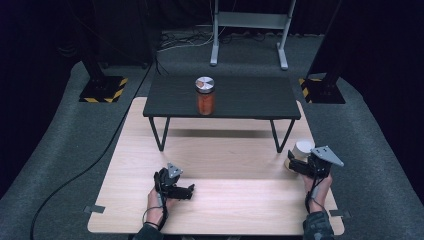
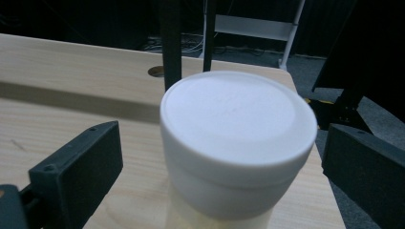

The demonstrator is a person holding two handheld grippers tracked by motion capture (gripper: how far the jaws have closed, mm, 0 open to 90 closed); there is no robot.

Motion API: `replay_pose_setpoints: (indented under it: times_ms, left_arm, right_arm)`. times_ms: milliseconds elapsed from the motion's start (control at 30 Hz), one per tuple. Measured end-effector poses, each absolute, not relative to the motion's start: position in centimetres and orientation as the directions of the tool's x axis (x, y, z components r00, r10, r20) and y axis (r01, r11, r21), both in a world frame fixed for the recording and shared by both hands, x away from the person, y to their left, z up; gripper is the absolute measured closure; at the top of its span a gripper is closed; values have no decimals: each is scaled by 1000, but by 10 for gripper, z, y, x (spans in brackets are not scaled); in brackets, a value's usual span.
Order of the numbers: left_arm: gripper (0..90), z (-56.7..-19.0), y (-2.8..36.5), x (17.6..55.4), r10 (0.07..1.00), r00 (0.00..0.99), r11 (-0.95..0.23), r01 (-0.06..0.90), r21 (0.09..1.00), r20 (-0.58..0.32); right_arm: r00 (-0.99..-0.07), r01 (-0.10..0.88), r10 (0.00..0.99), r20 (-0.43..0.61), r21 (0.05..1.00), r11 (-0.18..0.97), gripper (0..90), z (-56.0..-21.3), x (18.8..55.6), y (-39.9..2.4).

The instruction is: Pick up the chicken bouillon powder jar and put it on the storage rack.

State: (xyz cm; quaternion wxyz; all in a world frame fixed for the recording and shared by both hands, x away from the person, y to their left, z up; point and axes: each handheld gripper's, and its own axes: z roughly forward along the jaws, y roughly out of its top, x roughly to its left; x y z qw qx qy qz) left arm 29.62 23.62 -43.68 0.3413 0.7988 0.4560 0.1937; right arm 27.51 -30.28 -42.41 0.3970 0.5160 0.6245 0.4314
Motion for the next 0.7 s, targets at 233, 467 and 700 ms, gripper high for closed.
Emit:
replay_pose_setpoints:
  times_ms: [233, 467, 700]
  left_arm:
    - [4, -437, 236, 296, 861, 509, -351, 596, 722, -1]
    - [4, -437, 236, 296, 861, 509, -351, 596, 722, -1]
    - [4, -437, 236, 296, 861, 509, -351, 596, 723, -1]
  right_arm:
    - [-132, 279, 991, -24, 958, 61, 134, -430, 276, -304]
    - [-140, 299, 990, 11, 954, 32, 267, -431, 279, -309]
    - [-149, 303, 989, 9, 952, 37, 327, -428, 278, -309]
